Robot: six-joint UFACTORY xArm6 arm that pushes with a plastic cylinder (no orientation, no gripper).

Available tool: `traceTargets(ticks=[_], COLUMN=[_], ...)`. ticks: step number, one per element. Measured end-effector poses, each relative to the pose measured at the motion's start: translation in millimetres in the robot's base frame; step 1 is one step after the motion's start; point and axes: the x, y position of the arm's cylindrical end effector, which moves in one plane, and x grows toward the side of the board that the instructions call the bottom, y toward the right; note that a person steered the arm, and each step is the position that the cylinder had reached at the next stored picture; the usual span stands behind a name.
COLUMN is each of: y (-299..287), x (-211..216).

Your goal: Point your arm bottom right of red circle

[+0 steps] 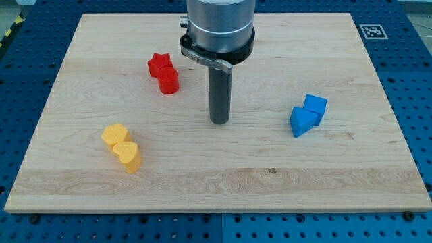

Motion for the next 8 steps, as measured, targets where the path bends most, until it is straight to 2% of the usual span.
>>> traceTargets(ticks=[8], y=[-43.6], x=[-7.9])
